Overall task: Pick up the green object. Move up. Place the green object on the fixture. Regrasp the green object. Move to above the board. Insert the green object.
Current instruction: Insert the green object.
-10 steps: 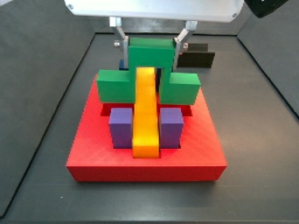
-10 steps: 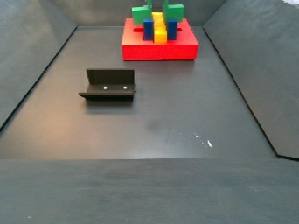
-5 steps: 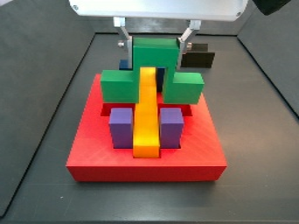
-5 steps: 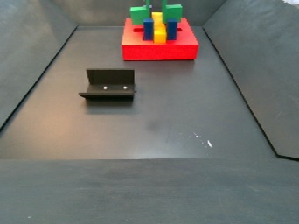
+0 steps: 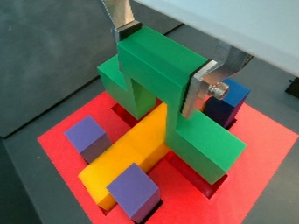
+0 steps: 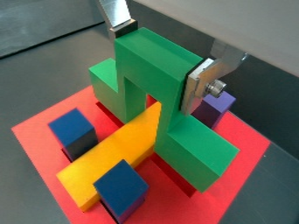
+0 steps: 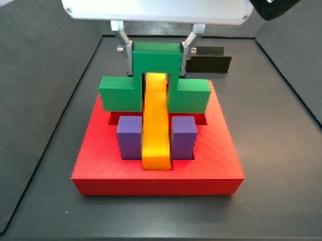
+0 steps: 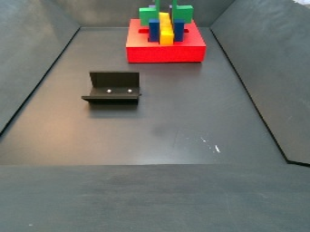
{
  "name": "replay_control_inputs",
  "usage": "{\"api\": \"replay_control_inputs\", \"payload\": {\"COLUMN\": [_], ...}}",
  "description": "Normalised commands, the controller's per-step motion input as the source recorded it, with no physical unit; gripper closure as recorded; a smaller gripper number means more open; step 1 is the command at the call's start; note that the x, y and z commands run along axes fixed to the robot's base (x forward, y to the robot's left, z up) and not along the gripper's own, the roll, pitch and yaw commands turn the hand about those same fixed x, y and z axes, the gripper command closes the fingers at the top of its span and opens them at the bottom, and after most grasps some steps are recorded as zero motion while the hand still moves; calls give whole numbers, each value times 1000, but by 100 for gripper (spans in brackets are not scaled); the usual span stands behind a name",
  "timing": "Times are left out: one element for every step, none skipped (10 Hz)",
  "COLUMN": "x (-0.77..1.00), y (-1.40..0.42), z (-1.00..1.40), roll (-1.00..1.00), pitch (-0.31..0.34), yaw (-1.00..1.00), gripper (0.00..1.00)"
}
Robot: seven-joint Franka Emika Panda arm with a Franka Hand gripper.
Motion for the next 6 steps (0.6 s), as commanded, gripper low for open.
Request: {"api": "replay_control_inputs", "payload": {"x": [-3,43,123,163,200,191], "y": [0,0,0,0,0,0], "z": [-57,-129,-149,-137,-137,-174], "roll": [-164,-113,-94,-29,7,80], "pitch": [-111,-84,-79,-44,0,0], "yaw": [0,26,20,0,0,0], "gripper": [100,100,100,100,100,100]}}
